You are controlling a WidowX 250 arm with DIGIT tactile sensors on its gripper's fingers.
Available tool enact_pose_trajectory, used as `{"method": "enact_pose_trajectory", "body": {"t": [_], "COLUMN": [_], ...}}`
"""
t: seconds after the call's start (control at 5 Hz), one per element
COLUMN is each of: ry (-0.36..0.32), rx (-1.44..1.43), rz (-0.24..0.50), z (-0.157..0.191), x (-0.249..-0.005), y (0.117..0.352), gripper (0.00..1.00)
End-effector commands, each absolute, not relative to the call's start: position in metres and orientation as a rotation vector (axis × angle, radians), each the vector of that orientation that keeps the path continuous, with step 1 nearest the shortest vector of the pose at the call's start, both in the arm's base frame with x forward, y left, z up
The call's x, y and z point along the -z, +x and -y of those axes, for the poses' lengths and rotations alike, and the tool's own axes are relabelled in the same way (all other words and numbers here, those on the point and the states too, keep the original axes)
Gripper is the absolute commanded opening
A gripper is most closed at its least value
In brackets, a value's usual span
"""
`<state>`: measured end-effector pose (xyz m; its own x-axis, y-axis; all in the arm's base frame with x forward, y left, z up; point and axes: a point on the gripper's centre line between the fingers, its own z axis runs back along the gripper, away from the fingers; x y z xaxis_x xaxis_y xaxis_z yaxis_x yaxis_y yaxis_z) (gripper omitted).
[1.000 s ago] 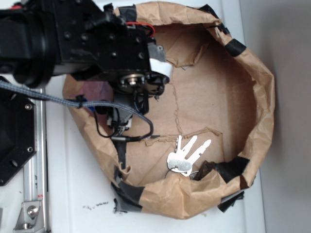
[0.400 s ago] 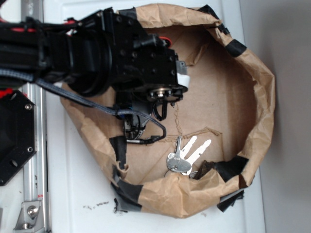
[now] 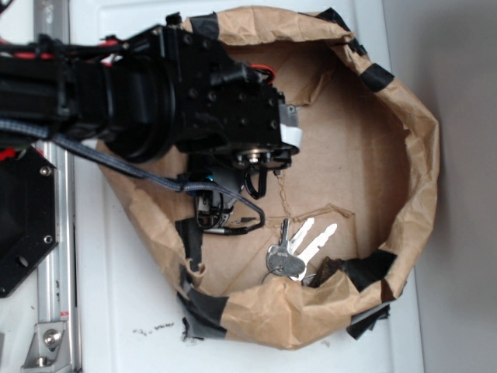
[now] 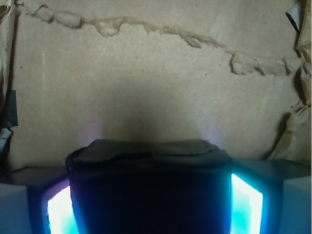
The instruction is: Grab the black box.
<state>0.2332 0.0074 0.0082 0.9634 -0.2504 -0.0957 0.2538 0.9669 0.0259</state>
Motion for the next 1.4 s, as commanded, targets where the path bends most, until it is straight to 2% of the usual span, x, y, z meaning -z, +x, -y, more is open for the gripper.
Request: {"method": "enact_pose_trajectory", "body": {"t": [0.0,0.2,0.4,0.6,0.8,1.0,1.2], "ry": [0.055,0.062,0.020,-0.041,0.008,-0.005,0.035], "rx": [0.212,0.223,0.154,0.115,0.139,0.145,0.126], "rz": [-0.016,0.087,0.079,-0.009,-0.096,-0.122,-0.040], "z": [-0.016,-0.003,0.005,0.012,0.020,0.024,0.015], "x": [-0.039,-0.090,-0.140,-0.163,-0.161,-0.162,-0.171], "y": [0.245,0.266,0.271,0.272,0.261,0.255,0.251], "gripper": [0.00,0.00,0.00,0.00,0.00,0.00,0.00]}}
